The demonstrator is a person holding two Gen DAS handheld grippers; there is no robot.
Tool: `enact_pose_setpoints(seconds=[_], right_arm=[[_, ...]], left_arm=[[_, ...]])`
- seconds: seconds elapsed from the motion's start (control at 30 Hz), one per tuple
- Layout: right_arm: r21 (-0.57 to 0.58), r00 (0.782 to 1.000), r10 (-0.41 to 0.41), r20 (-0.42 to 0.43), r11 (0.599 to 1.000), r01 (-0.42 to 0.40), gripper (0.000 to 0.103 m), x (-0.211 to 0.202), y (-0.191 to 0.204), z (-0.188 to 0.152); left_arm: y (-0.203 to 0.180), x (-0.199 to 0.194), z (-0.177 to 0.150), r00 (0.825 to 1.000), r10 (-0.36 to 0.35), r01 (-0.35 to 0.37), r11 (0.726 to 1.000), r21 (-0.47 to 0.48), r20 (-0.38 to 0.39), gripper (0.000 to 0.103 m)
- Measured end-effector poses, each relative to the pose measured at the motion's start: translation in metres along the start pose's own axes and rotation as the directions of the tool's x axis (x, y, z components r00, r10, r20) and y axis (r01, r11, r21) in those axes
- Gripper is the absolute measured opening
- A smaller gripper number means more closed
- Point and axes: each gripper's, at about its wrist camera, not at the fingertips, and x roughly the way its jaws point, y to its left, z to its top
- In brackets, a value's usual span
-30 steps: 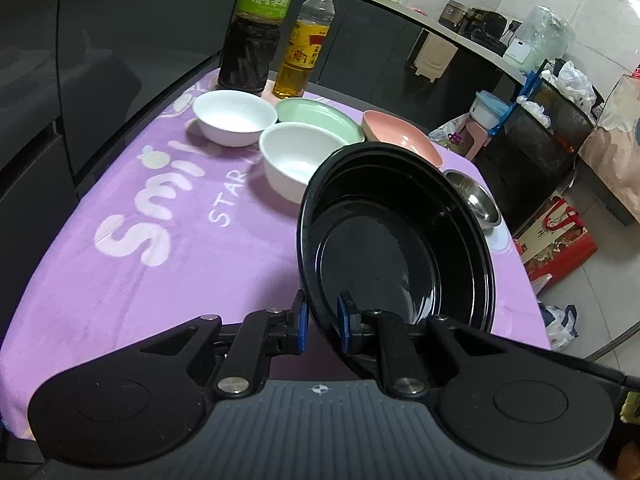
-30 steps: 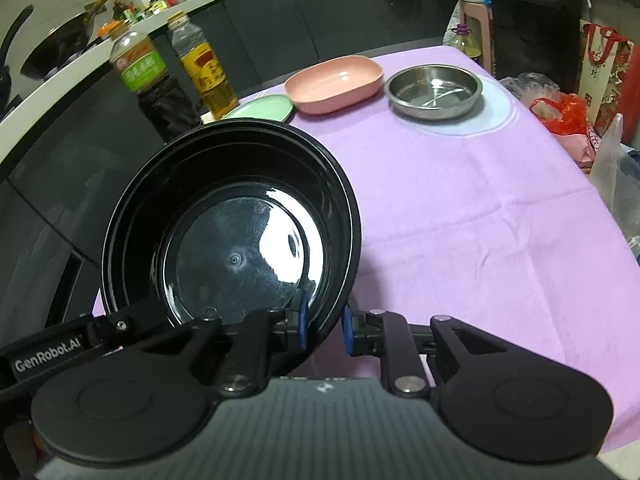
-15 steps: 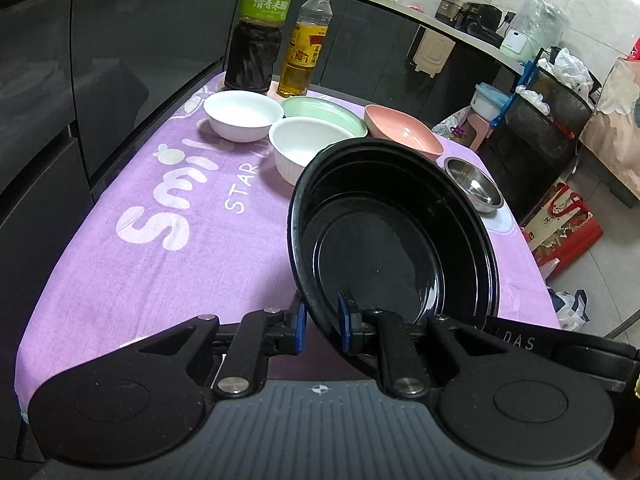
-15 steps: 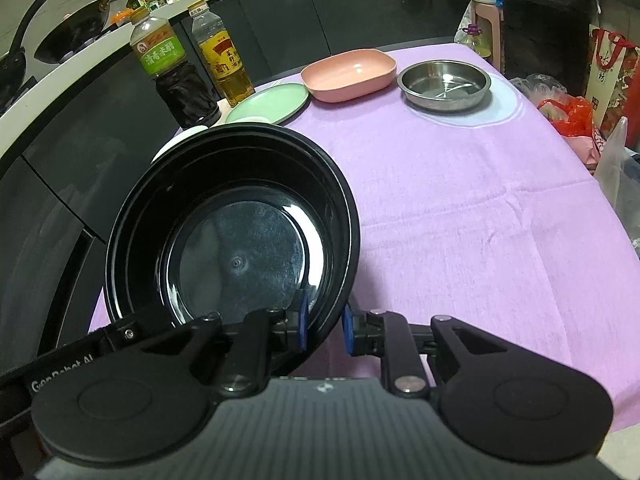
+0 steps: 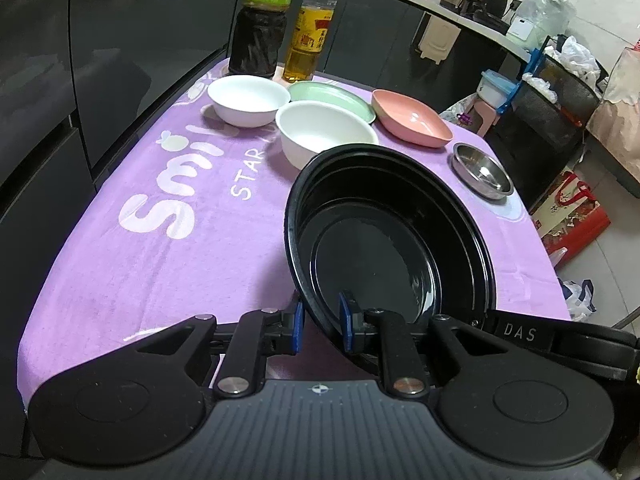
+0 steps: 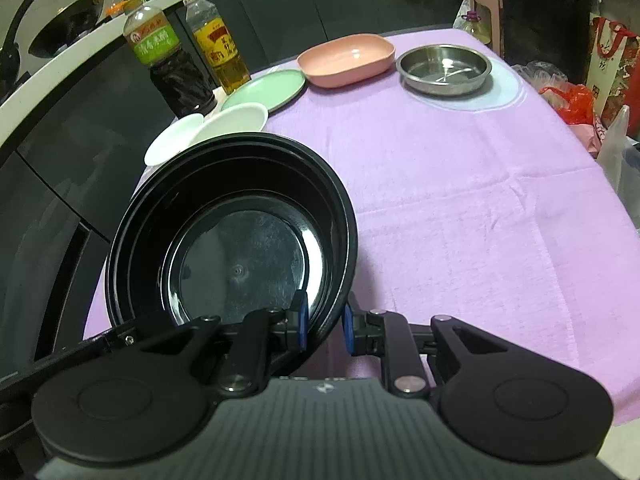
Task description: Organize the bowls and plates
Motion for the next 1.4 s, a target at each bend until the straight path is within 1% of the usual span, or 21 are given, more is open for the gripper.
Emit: enact_pose_setpoints(seconds=[0.1, 0.2, 0.27, 0.33, 0.47, 0.57, 0.63, 0.7, 0.9, 1.0, 1.13, 1.27, 1.4], right_arm=[[-0.004, 1.0, -0.016, -0.022, 1.0, 0.016, 0.02, 0.008, -0.002, 0.002], [0.025, 0.999, -0.014, -0.045, 1.0, 0.015, 0.022, 0.013, -0.01, 0.003], [0.036, 0.999, -0.006, -0.048, 0.999, 0.008, 0.032, 0.013, -0.012, 0.005], [0.037, 0.999, -0.01, -0.036, 0.999, 0.012, 0.036, 0.011, -0.013, 0.006], [0.027, 1.0, -0.021, -0.016, 0.999, 0.021, 0.036, 0.009, -0.012, 0.008], [0.025, 1.0, -0.016, -0.018, 1.0, 0.017, 0.037, 0.012, -0.013, 0.009], [0.023, 1.0, -0.015, -0.02, 1.0, 0.015, 0.037, 0.014, -0.014, 0.01], [0.02, 1.0, -0.017, -0.016, 1.0, 0.017, 0.037, 0.014, -0.013, 0.012], [0.006, 0.999, -0.029, 0.018, 1.0, 0.028, 0.037, 0.013, -0.014, 0.02], [0.003, 0.998, -0.038, 0.039, 0.999, 0.038, 0.037, 0.012, -0.015, 0.024], [-0.003, 0.997, -0.048, 0.06, 0.999, 0.048, 0.038, 0.014, -0.014, 0.035], [-0.018, 0.996, -0.058, 0.072, 0.998, 0.059, 0.038, 0.02, -0.012, 0.044], [-0.032, 0.996, -0.061, 0.069, 0.998, 0.063, 0.038, 0.028, -0.01, 0.058]], left_arm=[[0.003, 0.006, 0.001, 1.0, 0.007, -0.008, 1.0, -0.013, -0.022, 0.016], [0.008, 0.013, 0.002, 0.999, 0.005, -0.007, 0.999, -0.041, -0.049, 0.017], [0.011, 0.016, 0.004, 0.998, 0.005, -0.008, 0.998, -0.056, -0.064, 0.018], [0.013, 0.018, 0.005, 0.997, 0.007, -0.011, 0.998, -0.067, -0.072, 0.019], [0.016, 0.02, 0.006, 0.996, 0.014, -0.02, 0.998, -0.063, -0.089, 0.021], [0.017, 0.02, 0.008, 0.995, -0.01, 0.007, 1.0, -0.029, -0.102, 0.021], [0.02, 0.016, 0.01, 0.995, -0.042, 0.041, 0.999, -0.009, -0.085, 0.021], [0.025, 0.011, 0.011, 0.997, -0.062, 0.062, 0.998, -0.013, -0.05, 0.021], [0.037, -0.001, 0.021, 0.997, -0.058, 0.06, 0.997, -0.046, 0.042, 0.028], [0.043, 0.002, 0.03, 0.997, -0.057, 0.06, 0.995, -0.077, 0.045, 0.029], [0.048, 0.015, 0.041, 0.999, -0.018, 0.024, 0.992, -0.127, 0.044, 0.029], [0.049, 0.028, 0.053, 0.999, -0.012, 0.017, 0.991, -0.13, 0.035, 0.029], [0.048, 0.043, 0.072, 0.999, 0.001, 0.007, 0.989, -0.146, 0.053, 0.029]])
